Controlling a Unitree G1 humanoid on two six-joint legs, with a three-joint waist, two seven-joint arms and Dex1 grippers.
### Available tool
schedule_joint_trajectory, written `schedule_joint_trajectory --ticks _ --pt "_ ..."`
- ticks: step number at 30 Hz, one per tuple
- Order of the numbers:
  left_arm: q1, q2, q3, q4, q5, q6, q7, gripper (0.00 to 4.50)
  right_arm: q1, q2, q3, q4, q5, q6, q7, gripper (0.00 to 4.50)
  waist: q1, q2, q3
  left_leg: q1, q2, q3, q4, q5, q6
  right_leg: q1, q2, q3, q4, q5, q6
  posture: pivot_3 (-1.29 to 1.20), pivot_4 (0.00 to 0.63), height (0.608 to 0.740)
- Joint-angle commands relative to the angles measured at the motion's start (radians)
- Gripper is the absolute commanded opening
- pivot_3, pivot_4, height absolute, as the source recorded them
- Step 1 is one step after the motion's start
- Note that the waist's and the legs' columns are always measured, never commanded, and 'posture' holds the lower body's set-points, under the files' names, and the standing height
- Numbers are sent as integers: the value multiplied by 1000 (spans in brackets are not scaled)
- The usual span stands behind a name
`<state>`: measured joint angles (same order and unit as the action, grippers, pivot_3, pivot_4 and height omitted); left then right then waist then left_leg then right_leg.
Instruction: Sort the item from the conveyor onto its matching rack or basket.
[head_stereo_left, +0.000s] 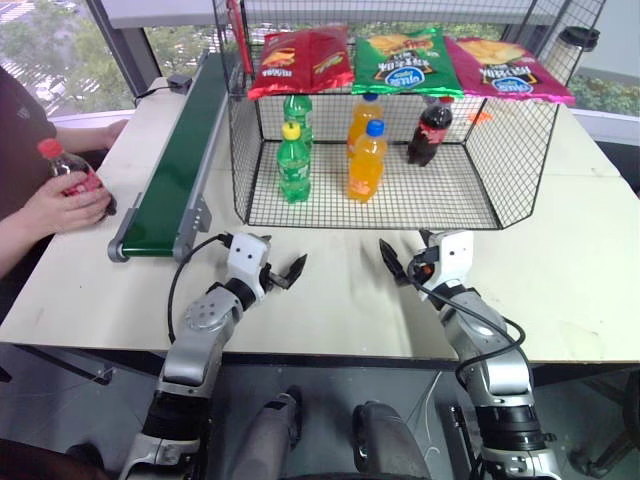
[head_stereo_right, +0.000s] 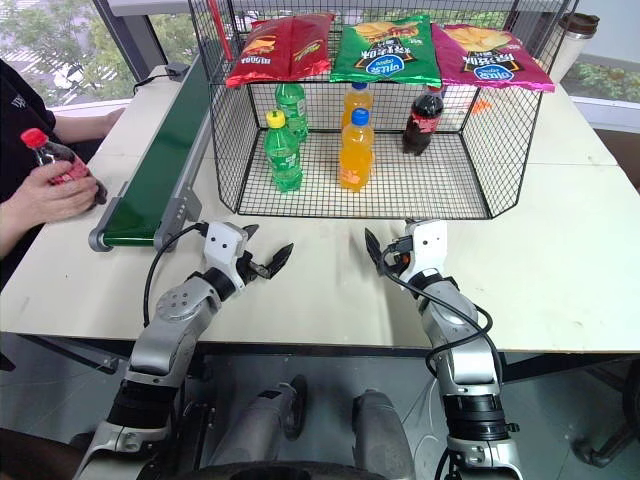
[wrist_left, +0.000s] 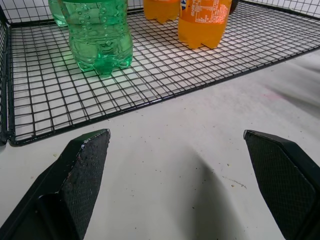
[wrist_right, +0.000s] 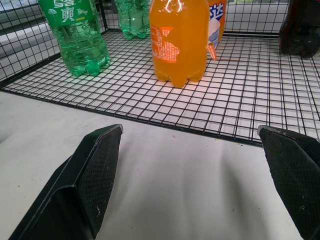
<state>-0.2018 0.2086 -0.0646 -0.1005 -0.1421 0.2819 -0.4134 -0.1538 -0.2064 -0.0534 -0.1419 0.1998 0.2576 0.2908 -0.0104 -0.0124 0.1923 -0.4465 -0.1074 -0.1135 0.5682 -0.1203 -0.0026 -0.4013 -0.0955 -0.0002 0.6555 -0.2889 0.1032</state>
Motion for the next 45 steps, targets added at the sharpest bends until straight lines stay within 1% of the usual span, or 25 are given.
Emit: schedule_joint_trajectory --ticks 1,45 --pt "-2 1 -1 -41 -12 -16 -9 4500 -2 -4 -5 -20 3 -5 2 4424 0 0 0 0 0 0 0 0 0 0 0 0 0 0 0 0 150 738" --pt "-3 11 -17 -32 13 -34 -6 4500 -5 -11 -5 -15 -2 -9 7 4424 0 0 0 0 0 0 0 0 0 0 0 0 0 0 0 0 150 738"
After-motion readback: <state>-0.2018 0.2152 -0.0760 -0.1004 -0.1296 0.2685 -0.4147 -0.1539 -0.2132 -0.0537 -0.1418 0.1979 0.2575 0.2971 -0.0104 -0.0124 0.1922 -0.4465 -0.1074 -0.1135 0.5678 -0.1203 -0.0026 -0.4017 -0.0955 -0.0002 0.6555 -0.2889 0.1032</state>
